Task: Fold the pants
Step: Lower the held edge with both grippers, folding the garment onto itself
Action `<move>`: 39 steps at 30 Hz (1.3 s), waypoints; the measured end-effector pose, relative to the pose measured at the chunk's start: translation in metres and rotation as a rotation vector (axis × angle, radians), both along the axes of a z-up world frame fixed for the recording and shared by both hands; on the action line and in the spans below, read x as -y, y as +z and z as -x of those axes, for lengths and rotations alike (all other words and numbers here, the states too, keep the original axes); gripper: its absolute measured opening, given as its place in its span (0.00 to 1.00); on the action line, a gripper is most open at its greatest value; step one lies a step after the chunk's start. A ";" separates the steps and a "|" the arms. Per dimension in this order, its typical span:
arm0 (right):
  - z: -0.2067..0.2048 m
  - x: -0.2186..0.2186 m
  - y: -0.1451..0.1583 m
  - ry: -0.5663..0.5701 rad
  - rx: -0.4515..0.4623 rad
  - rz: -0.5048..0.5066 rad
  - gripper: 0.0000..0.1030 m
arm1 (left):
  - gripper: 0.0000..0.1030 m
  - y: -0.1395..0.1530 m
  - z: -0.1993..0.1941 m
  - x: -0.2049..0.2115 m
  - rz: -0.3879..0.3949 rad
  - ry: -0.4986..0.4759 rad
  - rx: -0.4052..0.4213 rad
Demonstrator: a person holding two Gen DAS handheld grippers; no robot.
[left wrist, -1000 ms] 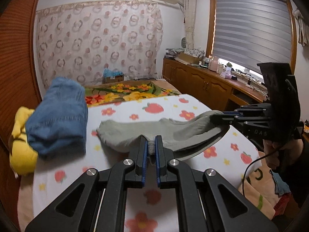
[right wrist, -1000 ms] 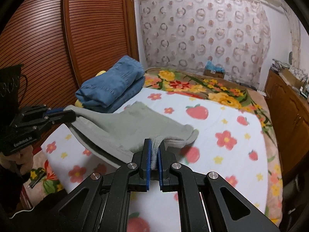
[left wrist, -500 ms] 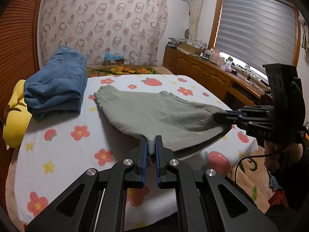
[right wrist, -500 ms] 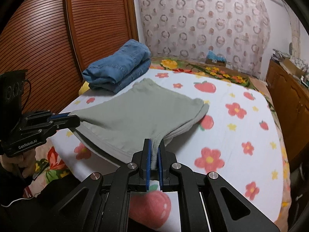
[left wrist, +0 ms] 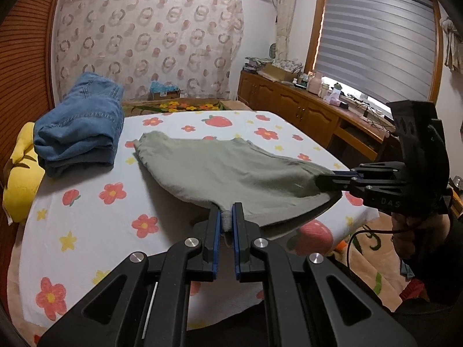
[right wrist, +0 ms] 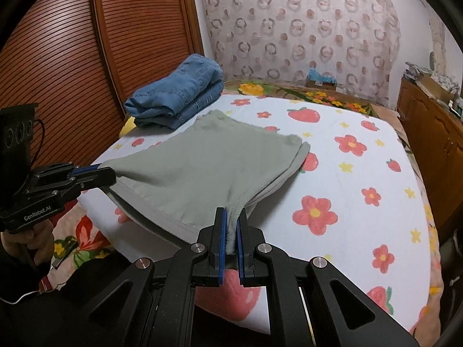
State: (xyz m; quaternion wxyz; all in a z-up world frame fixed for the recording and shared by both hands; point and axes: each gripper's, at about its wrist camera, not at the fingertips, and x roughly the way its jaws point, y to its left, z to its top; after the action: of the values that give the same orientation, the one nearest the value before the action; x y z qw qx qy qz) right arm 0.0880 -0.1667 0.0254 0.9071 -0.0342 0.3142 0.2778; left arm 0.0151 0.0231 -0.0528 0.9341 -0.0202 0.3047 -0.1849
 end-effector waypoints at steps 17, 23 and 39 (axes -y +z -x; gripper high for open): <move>0.029 0.018 0.008 0.001 0.054 -0.028 0.06 | 0.08 0.020 0.017 0.005 0.011 -0.028 0.039; 0.020 0.020 0.000 -0.024 0.041 -0.038 0.06 | 0.08 0.013 0.011 0.006 0.006 -0.023 0.013; -0.024 0.012 0.013 -0.068 0.102 -0.037 0.06 | 0.08 0.034 -0.033 0.007 -0.020 -0.010 0.070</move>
State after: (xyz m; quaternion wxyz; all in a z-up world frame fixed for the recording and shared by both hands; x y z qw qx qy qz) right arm 0.1123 -0.1784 0.0383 0.9315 -0.0208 0.2632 0.2503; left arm 0.0480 0.0162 -0.0184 0.9434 -0.0030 0.2739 -0.1872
